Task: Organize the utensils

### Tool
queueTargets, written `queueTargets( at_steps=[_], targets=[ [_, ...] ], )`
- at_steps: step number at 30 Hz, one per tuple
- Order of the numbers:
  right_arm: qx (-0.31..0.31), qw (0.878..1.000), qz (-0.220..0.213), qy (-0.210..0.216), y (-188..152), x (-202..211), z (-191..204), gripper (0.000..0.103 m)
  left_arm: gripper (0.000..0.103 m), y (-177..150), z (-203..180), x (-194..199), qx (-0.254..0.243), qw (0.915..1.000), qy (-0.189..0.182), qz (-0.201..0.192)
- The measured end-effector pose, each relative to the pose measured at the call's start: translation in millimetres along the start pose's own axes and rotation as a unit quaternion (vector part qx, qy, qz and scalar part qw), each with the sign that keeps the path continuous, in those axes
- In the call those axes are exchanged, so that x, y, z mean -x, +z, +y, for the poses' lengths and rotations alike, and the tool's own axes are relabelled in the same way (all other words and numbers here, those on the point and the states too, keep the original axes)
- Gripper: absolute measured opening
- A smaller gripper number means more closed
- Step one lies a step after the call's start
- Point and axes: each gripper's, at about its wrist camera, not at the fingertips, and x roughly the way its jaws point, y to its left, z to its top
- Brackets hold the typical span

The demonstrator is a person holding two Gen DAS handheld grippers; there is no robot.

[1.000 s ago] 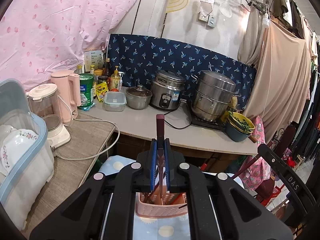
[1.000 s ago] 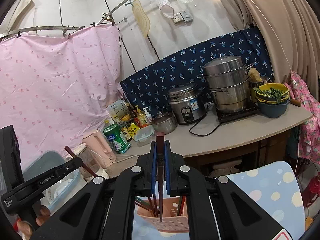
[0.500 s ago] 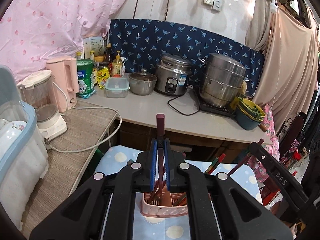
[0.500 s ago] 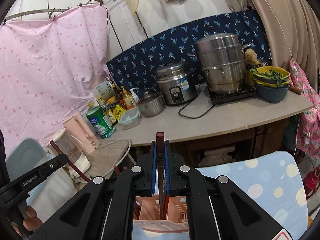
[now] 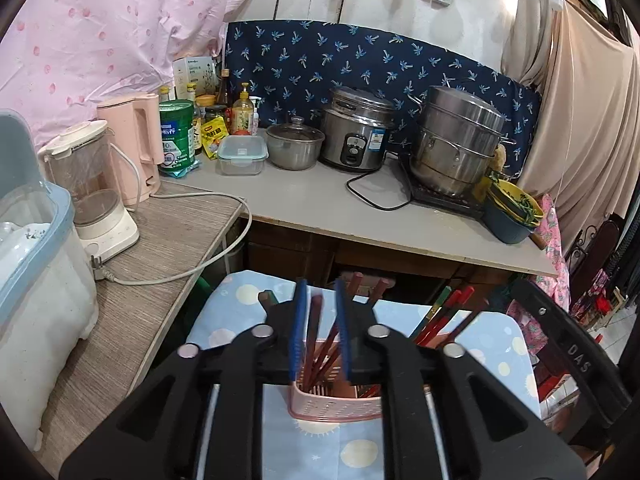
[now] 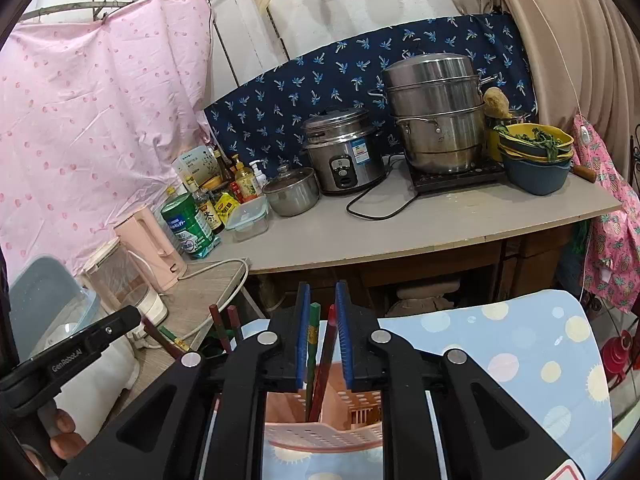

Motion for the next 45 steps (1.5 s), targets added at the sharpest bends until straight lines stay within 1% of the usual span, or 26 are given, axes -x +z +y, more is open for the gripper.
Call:
queueTargets(
  at_steps=[1,2,4,5,8,9,12,15,22,24,25,27,31,38,41,44,45],
  targets=[
    [0.000,1.000,-0.001,0.000,-1,3,0,0.021,0.027,-1,0,2,-0.002,1.0000,0.005,-0.004],
    [0.001,1.000,-0.003,0.000,-1,6,0,0.023,0.034,-3,0,5,-0.004,0.9999,0.011,-0.007],
    [0.002,1.000,-0.004,0.000,-3,10,0,0.028,0.036,-6,-1,9,-0.007,0.9998,0.016,-0.012],
    [0.004,1.000,-0.005,-0.002,-4,13,1,0.029,0.038,-8,-1,10,-0.010,0.9997,0.018,-0.012],
    [0.008,1.000,-0.002,-0.002,-10,20,2,0.033,0.048,-14,-4,16,-0.016,0.9995,0.024,-0.014],
    [0.006,1.000,-0.001,-0.001,-13,23,1,0.037,0.050,-17,-5,18,-0.019,0.9994,0.026,-0.015],
    [0.007,1.000,-0.001,-0.003,-22,31,1,0.041,0.052,-27,-8,23,-0.031,0.9989,0.032,-0.013],
    [0.015,1.000,0.006,-0.007,-34,38,1,0.042,0.054,-36,-10,27,-0.040,0.9985,0.035,-0.010],
    [0.034,0.999,0.014,-0.020,-63,59,3,0.062,0.059,-64,-12,33,-0.054,0.9977,0.042,0.004],
    [0.038,0.999,0.019,-0.023,-72,64,2,0.066,0.064,-73,-13,34,-0.056,0.9973,0.046,0.009],
    [0.040,0.999,0.021,-0.025,-77,67,1,0.068,0.065,-77,-13,35,-0.058,0.9972,0.047,0.011],
    [0.047,0.998,0.029,-0.031,-86,71,1,0.070,0.069,-86,-14,36,-0.062,0.9966,0.052,0.016],
    [0.054,0.997,0.045,-0.041,-105,79,-3,0.073,0.071,-105,-14,37,-0.068,0.9955,0.059,0.029],
    [0.056,0.994,0.072,-0.052,-134,88,-14,0.074,0.086,-138,-11,43,-0.074,0.9937,0.072,0.043],
    [0.065,0.992,0.083,-0.064,-147,90,-16,0.075,0.089,-152,-10,45,-0.077,0.9928,0.077,0.050],
    [0.070,0.991,0.092,-0.072,-160,93,-17,0.080,0.091,-165,-9,45,-0.078,0.9920,0.079,0.060],
    [0.072,0.990,0.094,-0.074,-163,94,-17,0.083,0.091,-168,-8,45,-0.078,0.9918,0.079,0.064]
  ],
)
